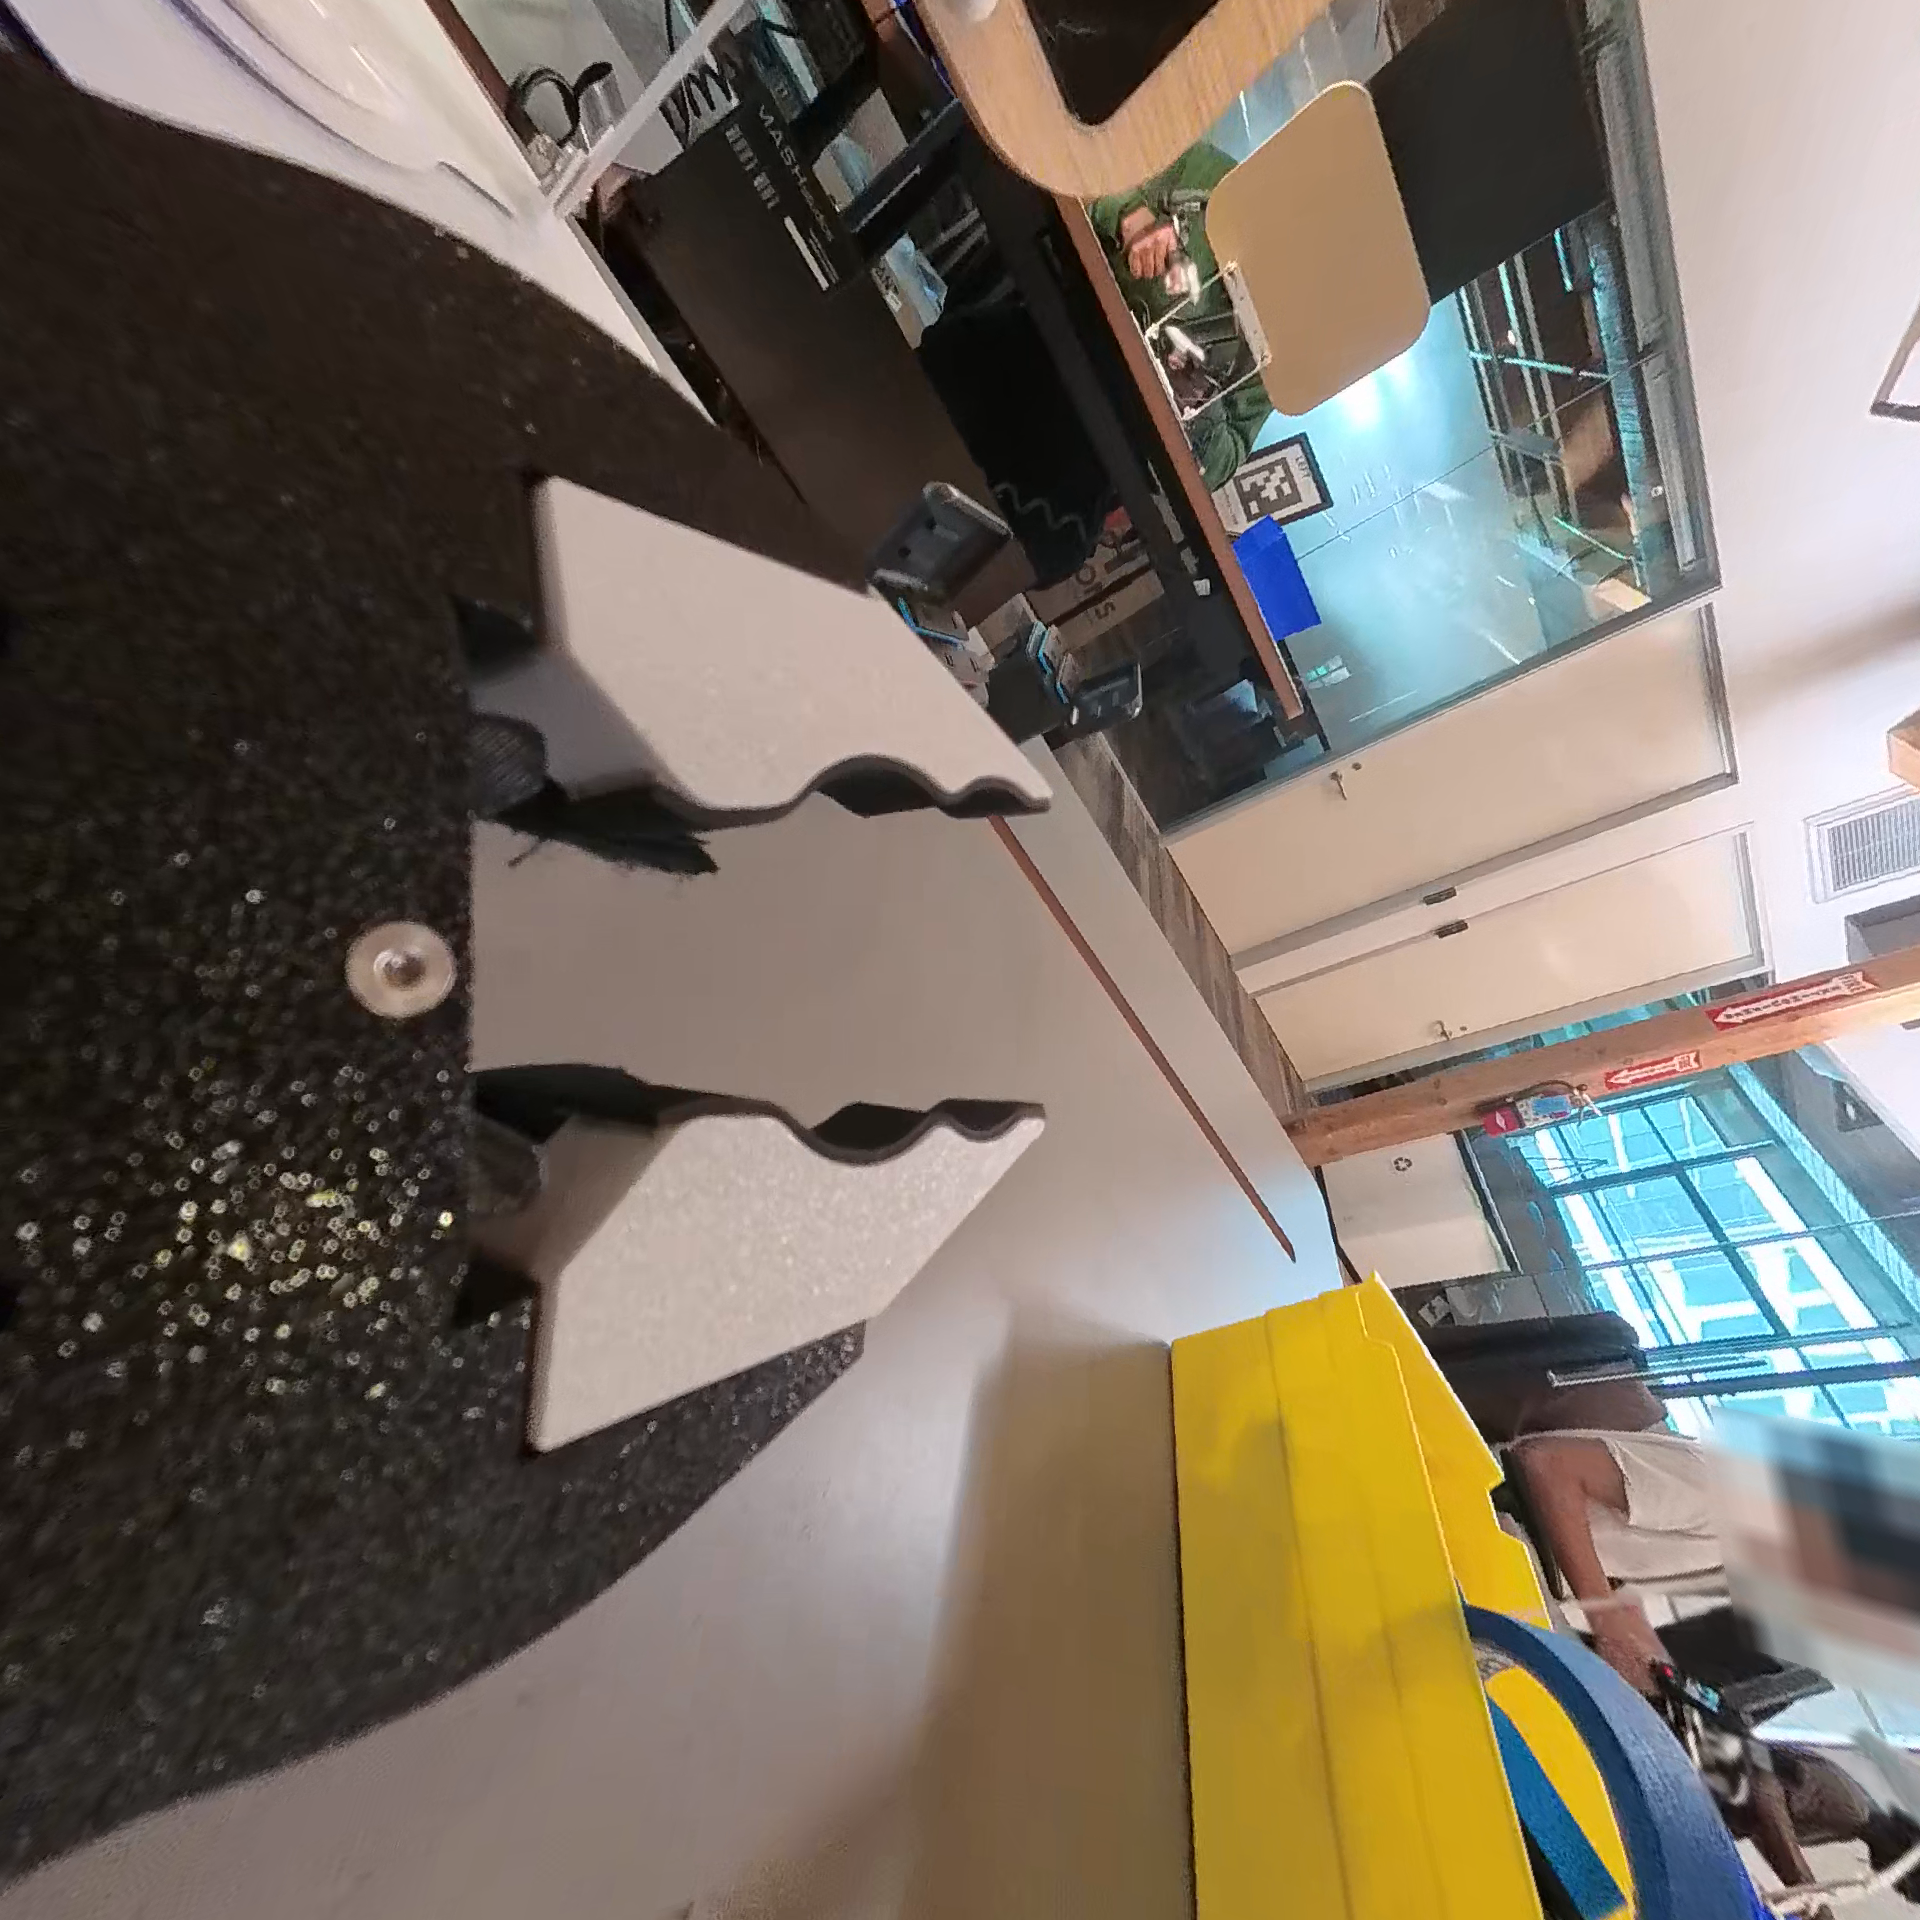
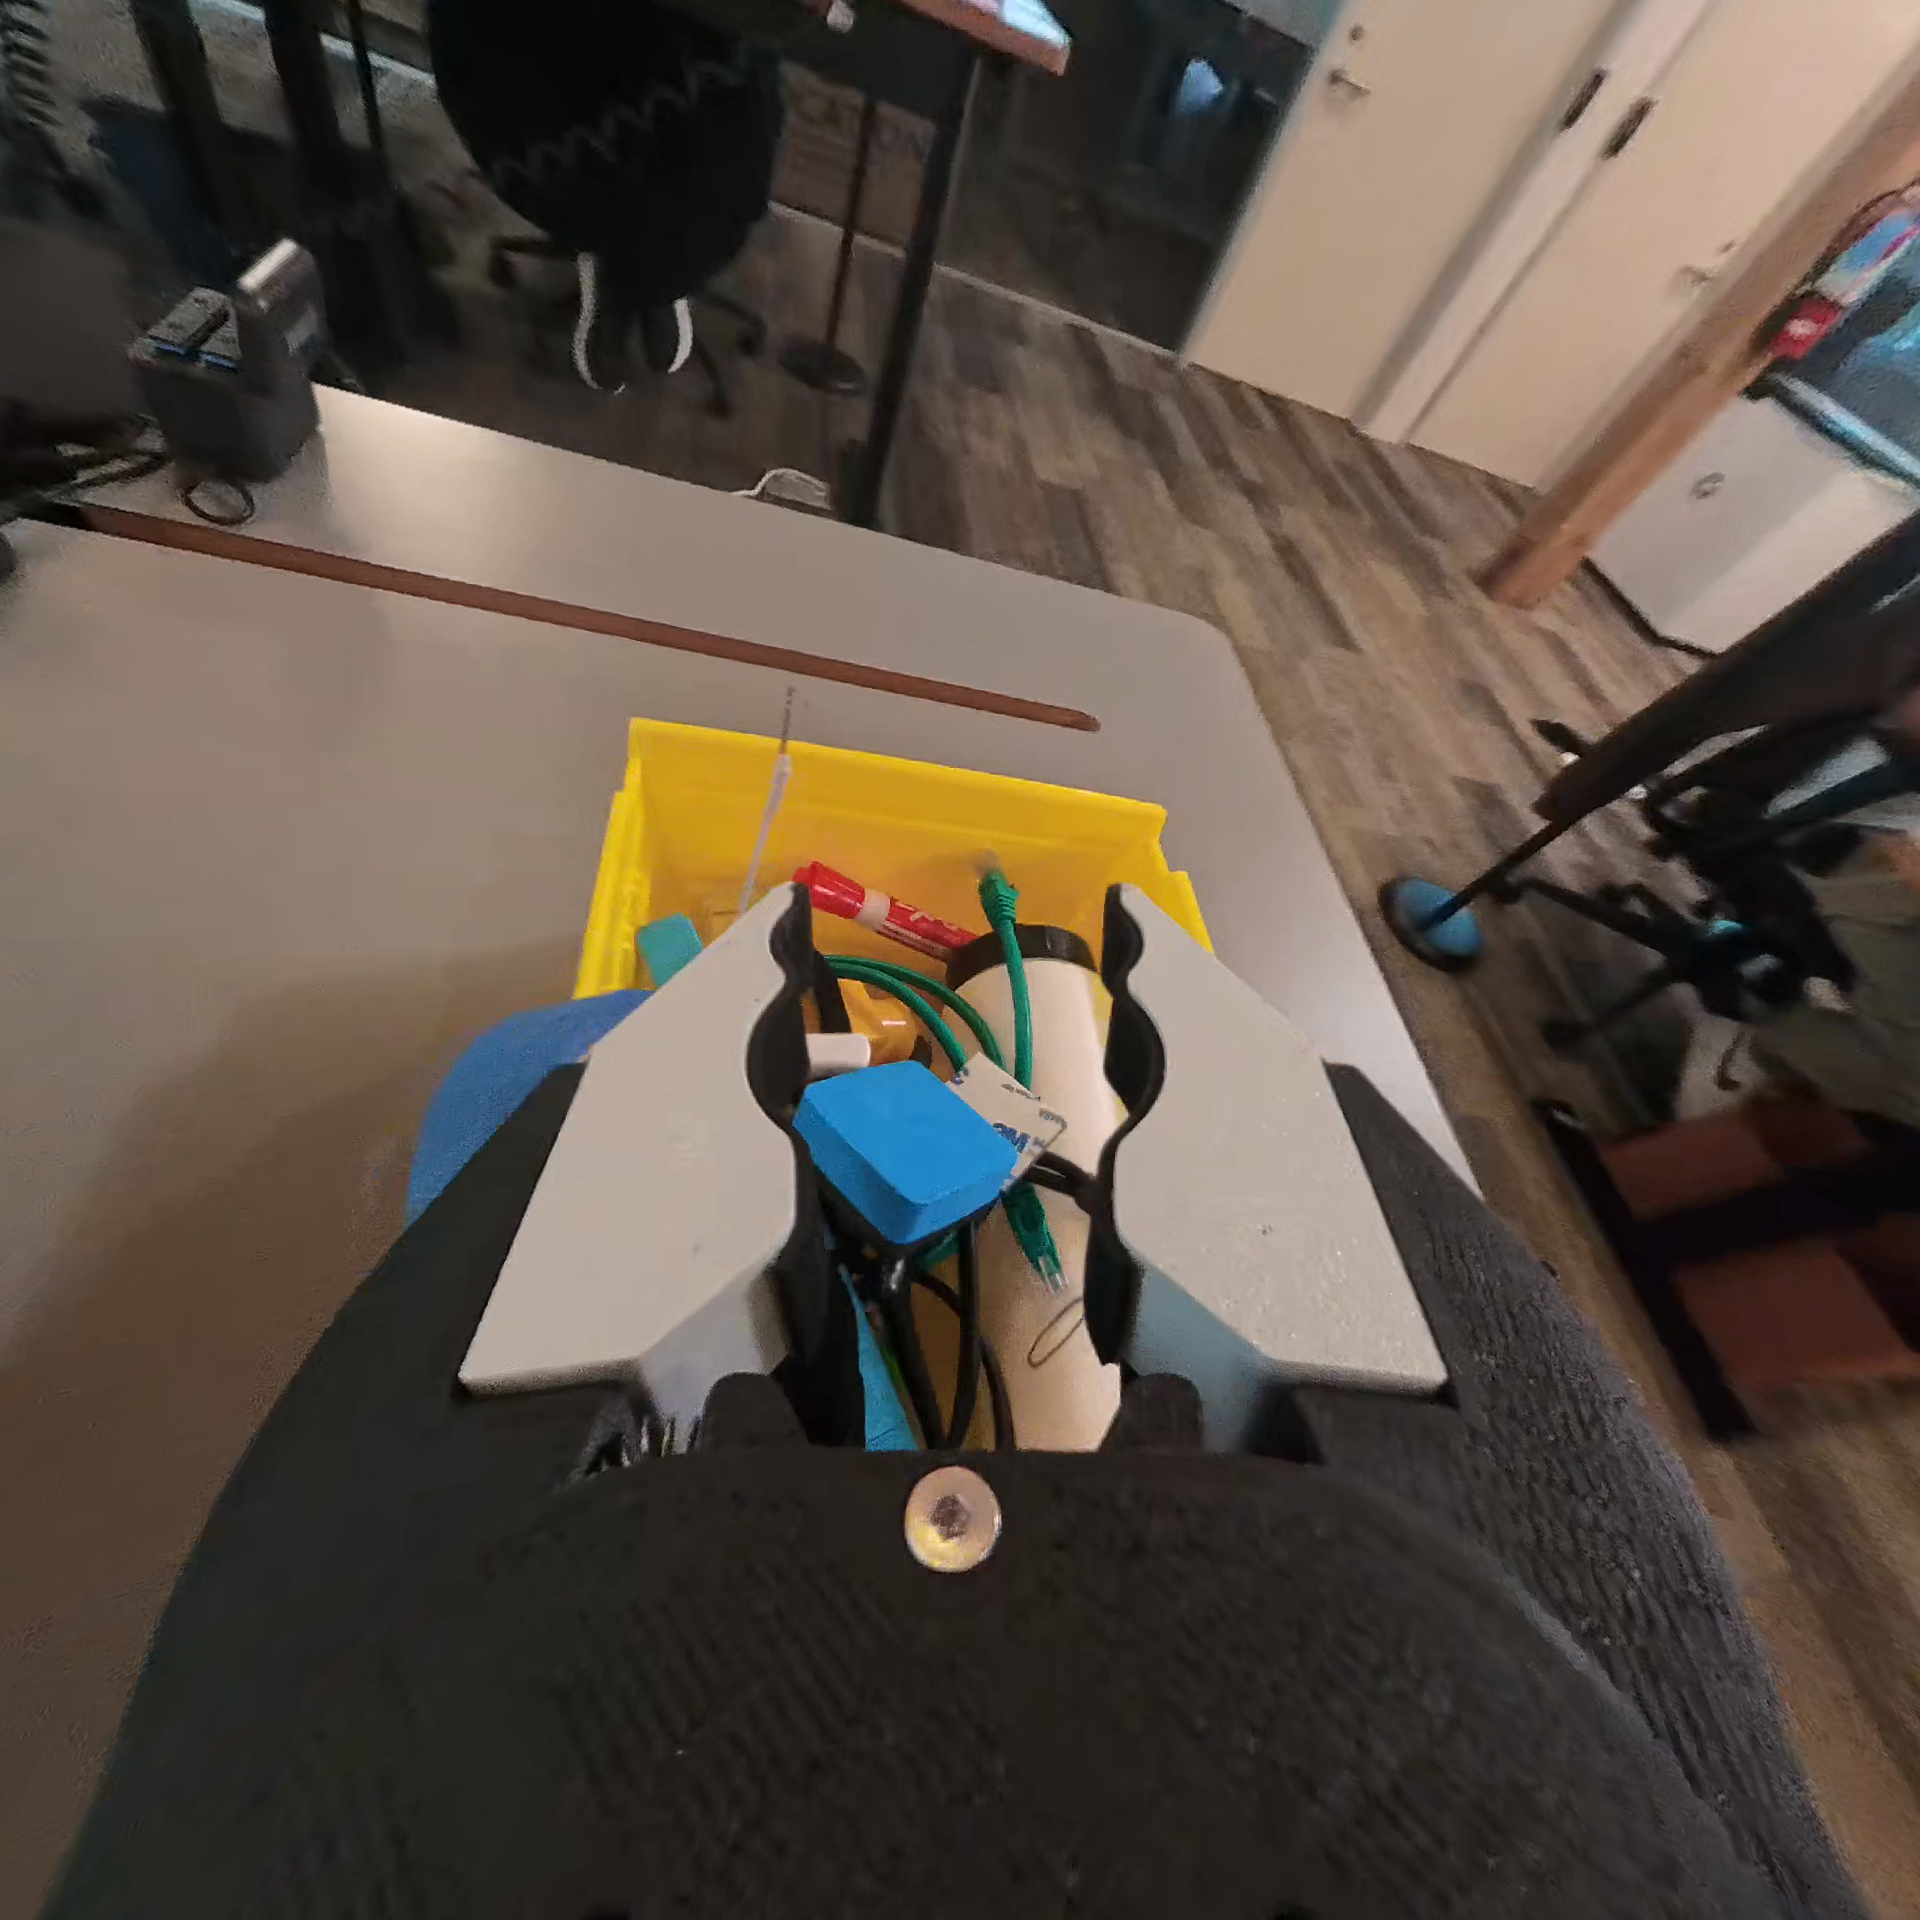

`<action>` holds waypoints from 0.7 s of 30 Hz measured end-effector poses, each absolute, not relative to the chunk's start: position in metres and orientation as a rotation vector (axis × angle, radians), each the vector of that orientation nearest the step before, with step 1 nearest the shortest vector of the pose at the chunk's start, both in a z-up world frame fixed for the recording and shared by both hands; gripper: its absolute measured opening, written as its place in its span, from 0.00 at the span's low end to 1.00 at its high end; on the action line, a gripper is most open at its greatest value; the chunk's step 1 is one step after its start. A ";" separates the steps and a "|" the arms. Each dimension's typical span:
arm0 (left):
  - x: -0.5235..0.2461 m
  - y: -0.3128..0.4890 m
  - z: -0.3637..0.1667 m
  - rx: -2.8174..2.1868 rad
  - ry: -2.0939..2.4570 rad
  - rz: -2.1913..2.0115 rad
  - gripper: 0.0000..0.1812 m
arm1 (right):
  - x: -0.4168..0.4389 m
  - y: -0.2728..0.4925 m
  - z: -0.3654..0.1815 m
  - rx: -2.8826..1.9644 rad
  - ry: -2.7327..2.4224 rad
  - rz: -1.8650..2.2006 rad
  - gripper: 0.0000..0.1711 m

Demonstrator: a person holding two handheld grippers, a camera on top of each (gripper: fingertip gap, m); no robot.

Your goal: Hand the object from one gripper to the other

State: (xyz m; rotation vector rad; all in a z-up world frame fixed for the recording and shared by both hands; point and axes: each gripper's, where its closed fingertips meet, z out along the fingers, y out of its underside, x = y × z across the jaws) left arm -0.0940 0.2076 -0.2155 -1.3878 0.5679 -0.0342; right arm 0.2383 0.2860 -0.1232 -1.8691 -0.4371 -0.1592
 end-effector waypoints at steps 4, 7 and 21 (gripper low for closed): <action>-0.090 0.206 -0.215 -1.382 0.585 -0.034 0.28 | 0.180 0.262 -0.096 -1.684 -0.542 -0.166 0.32; -0.089 0.205 -0.213 -1.373 0.582 -0.045 0.28 | 0.077 0.238 -0.079 -1.399 -0.732 0.129 0.30; -0.099 0.201 -0.191 -1.355 0.500 -0.084 0.25 | -0.060 0.275 -0.188 -1.065 -0.737 0.324 0.24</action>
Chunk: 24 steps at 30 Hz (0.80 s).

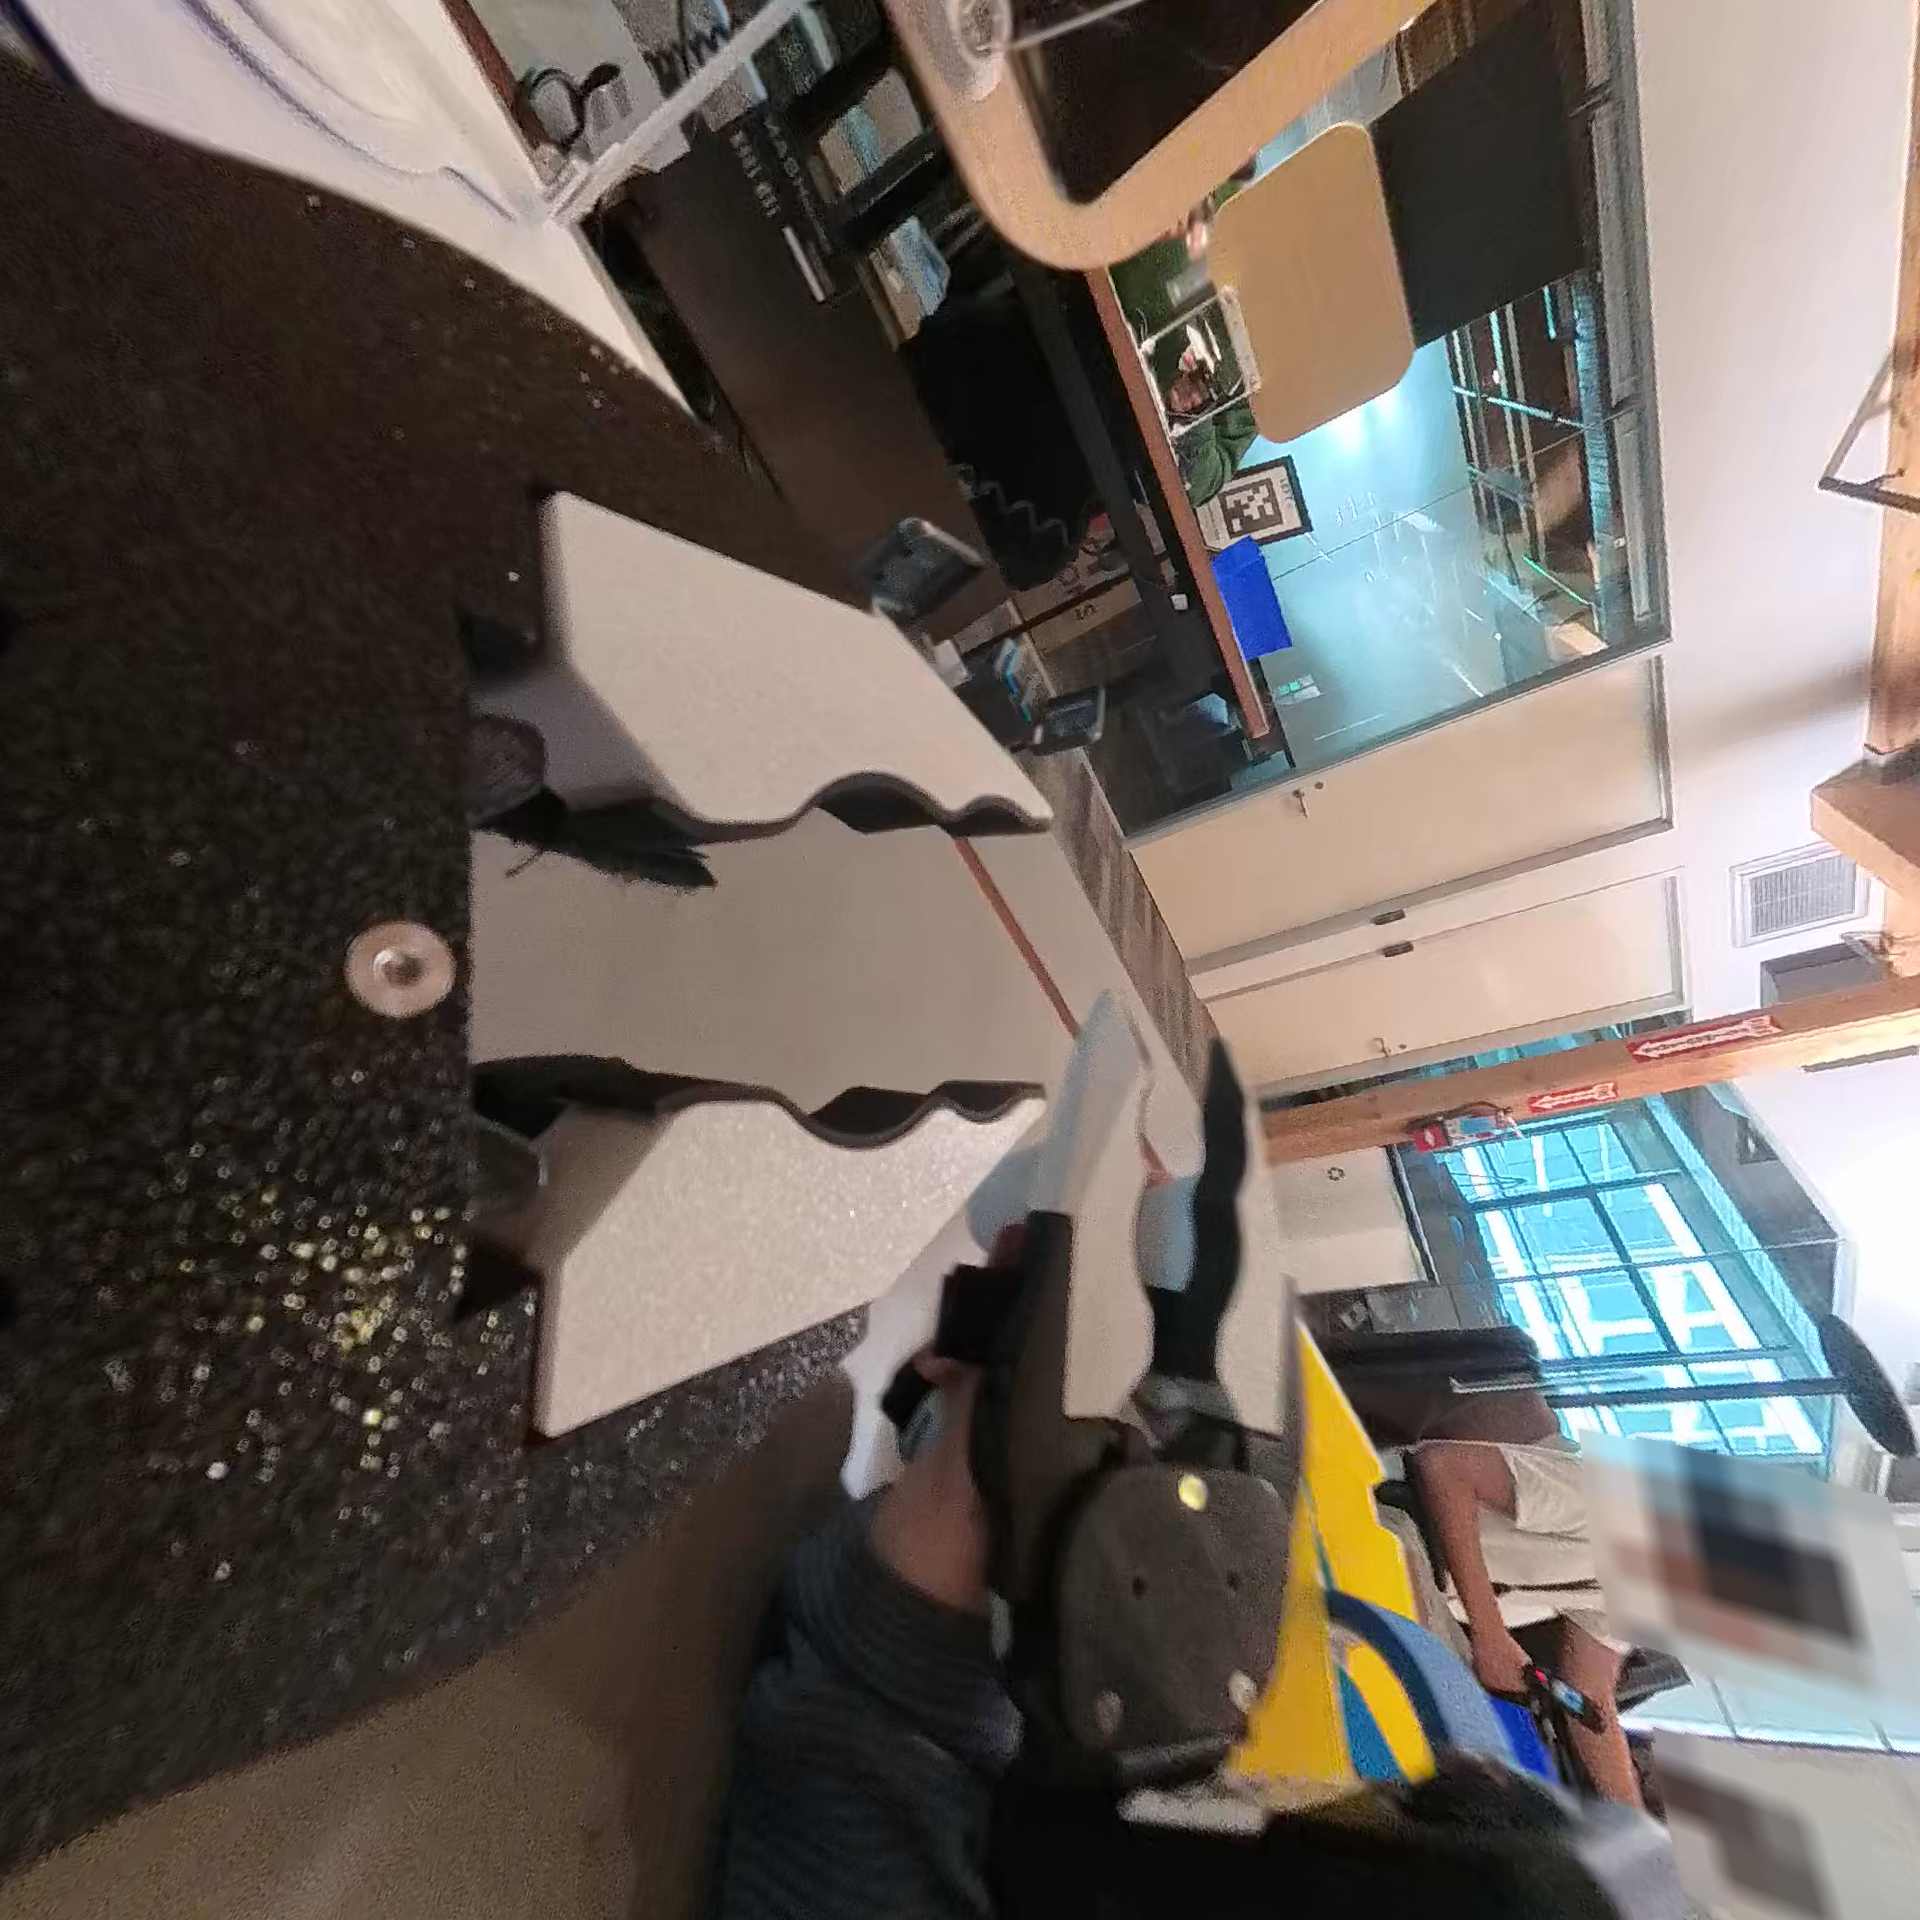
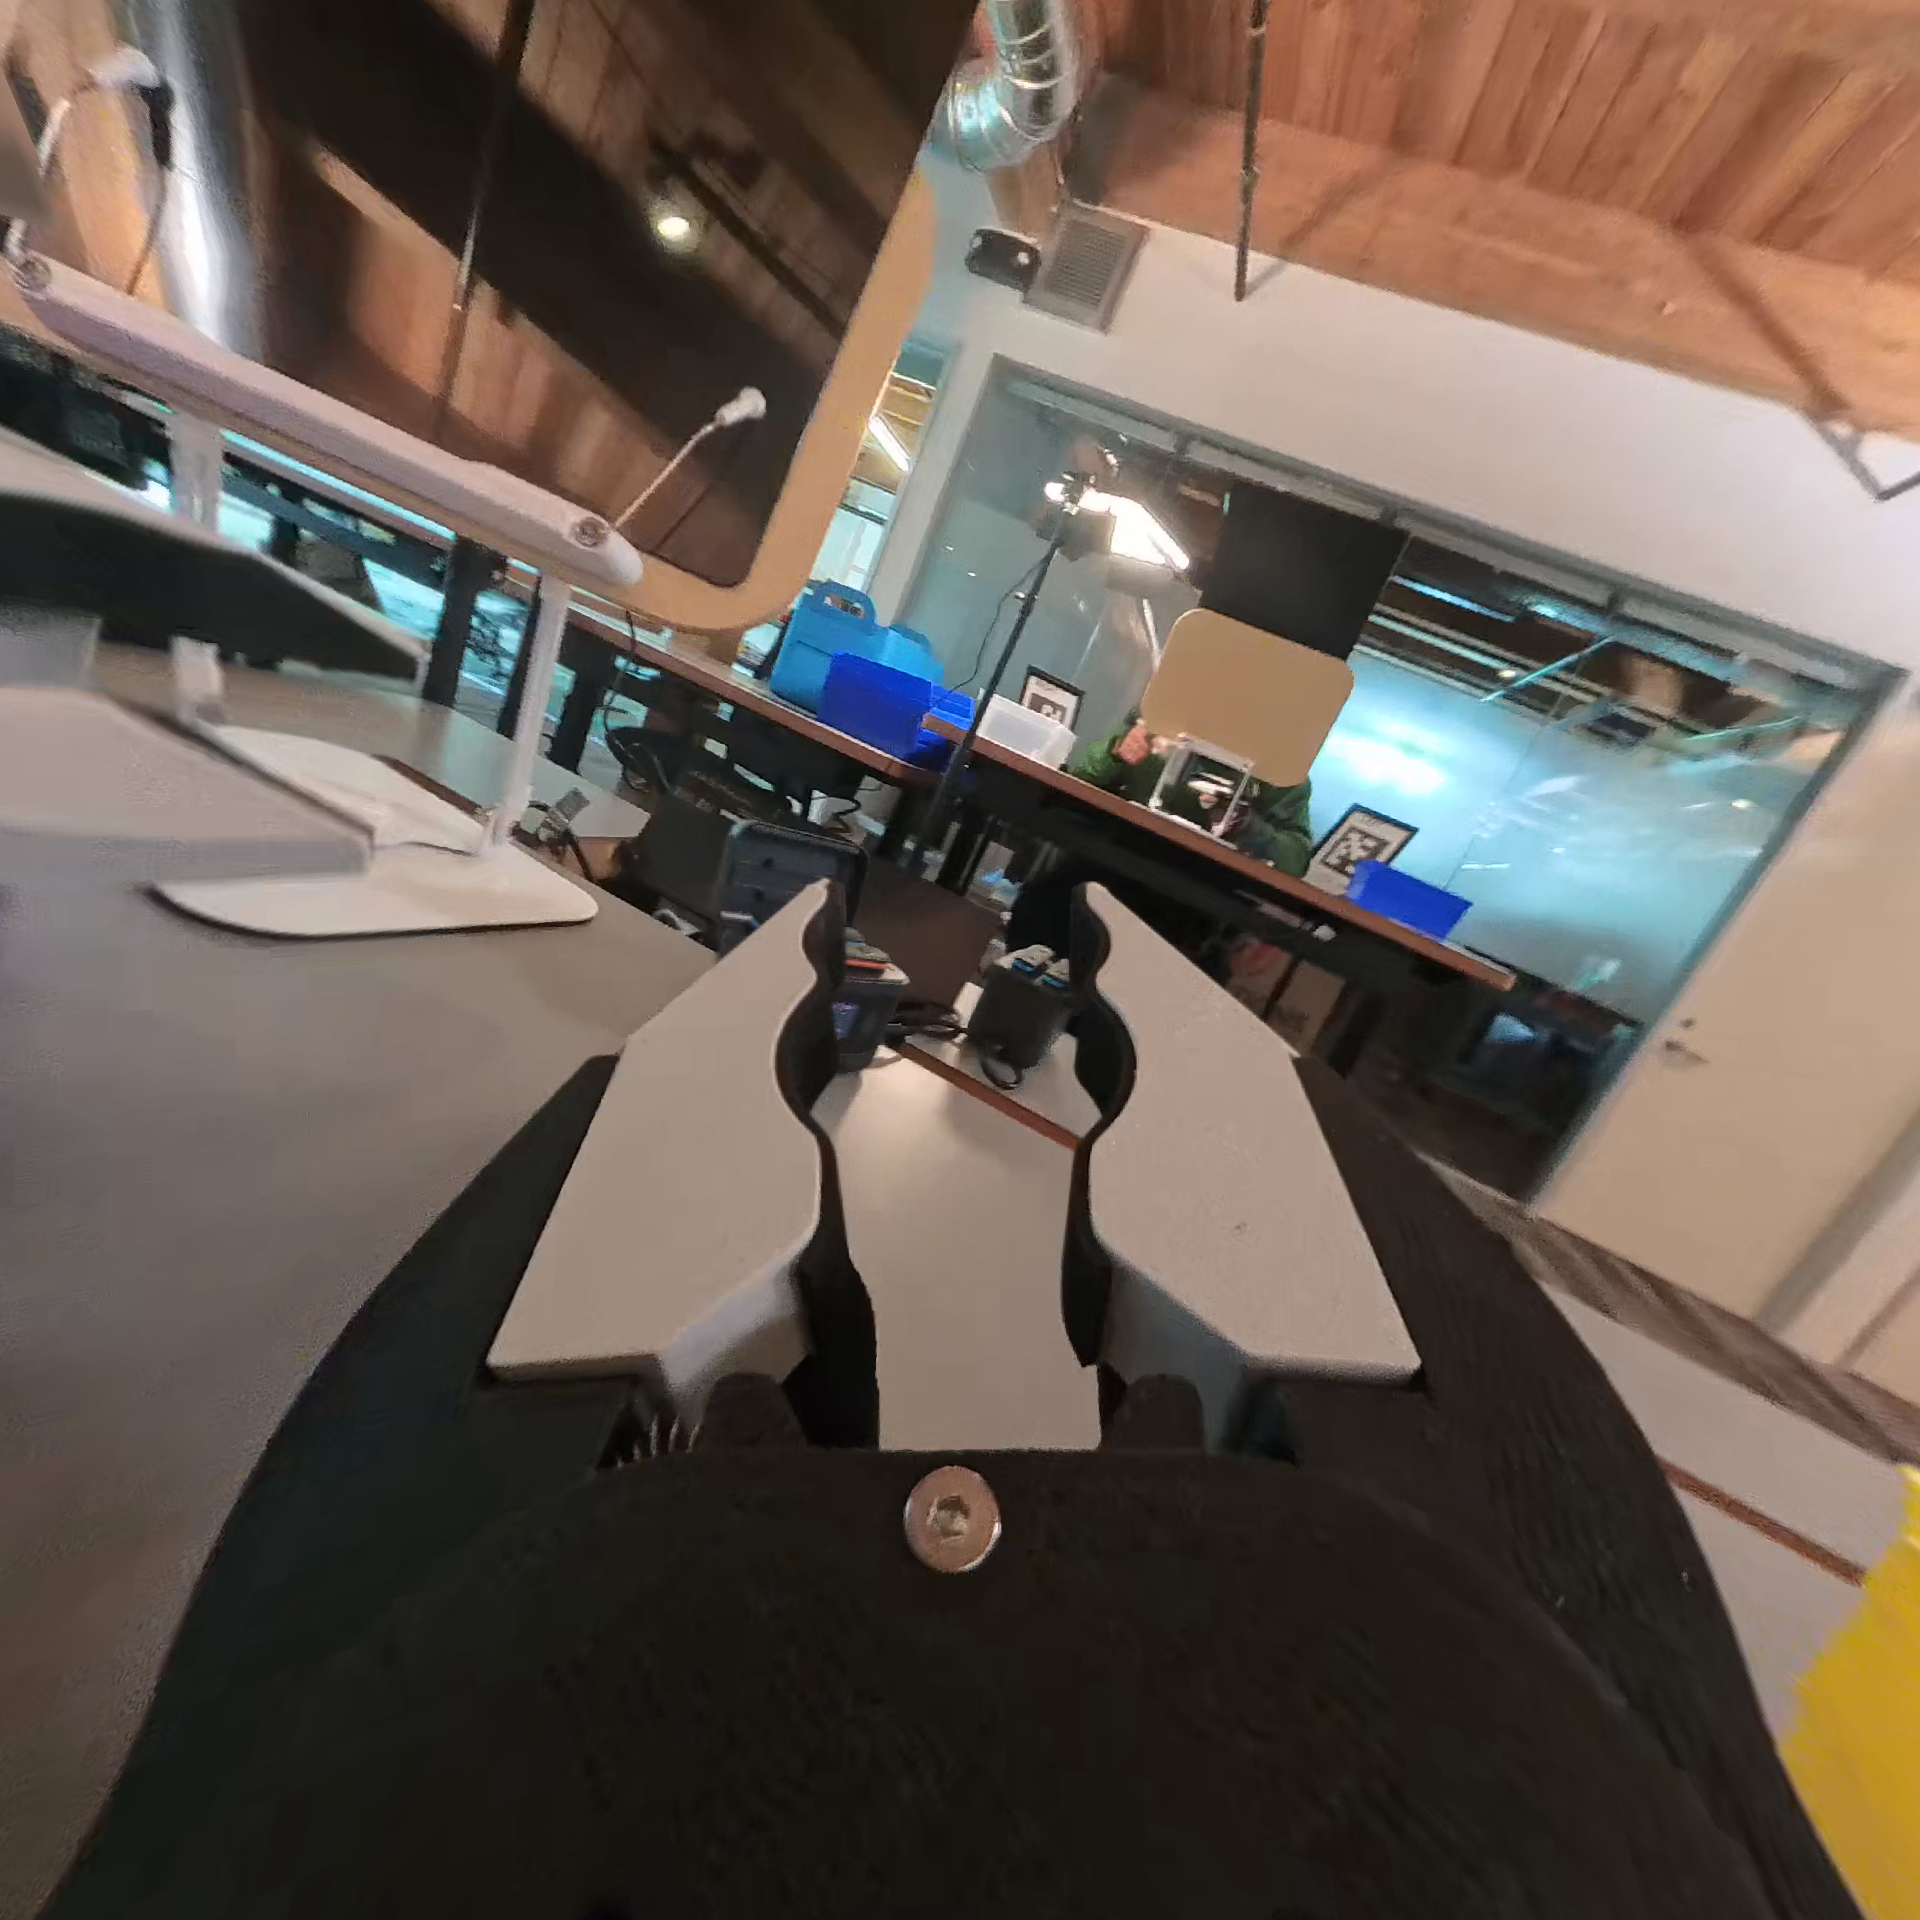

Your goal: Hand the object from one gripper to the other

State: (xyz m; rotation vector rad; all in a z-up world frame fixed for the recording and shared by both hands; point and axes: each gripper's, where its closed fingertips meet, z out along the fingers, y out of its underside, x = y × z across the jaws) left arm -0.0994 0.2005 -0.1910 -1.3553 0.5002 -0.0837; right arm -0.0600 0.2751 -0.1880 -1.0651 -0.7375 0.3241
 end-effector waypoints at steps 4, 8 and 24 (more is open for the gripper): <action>-0.103 0.186 -0.152 -1.426 0.572 -0.070 0.27 | -0.059 0.273 -0.190 -1.076 -0.740 0.371 0.24; -0.175 0.155 -0.124 -1.642 0.419 0.048 0.27 | -0.065 0.268 -0.193 -1.059 -0.787 0.390 0.22; -0.418 0.054 -0.293 -2.788 0.727 0.239 0.23 | -0.079 0.267 -0.202 -1.077 -0.844 0.434 0.17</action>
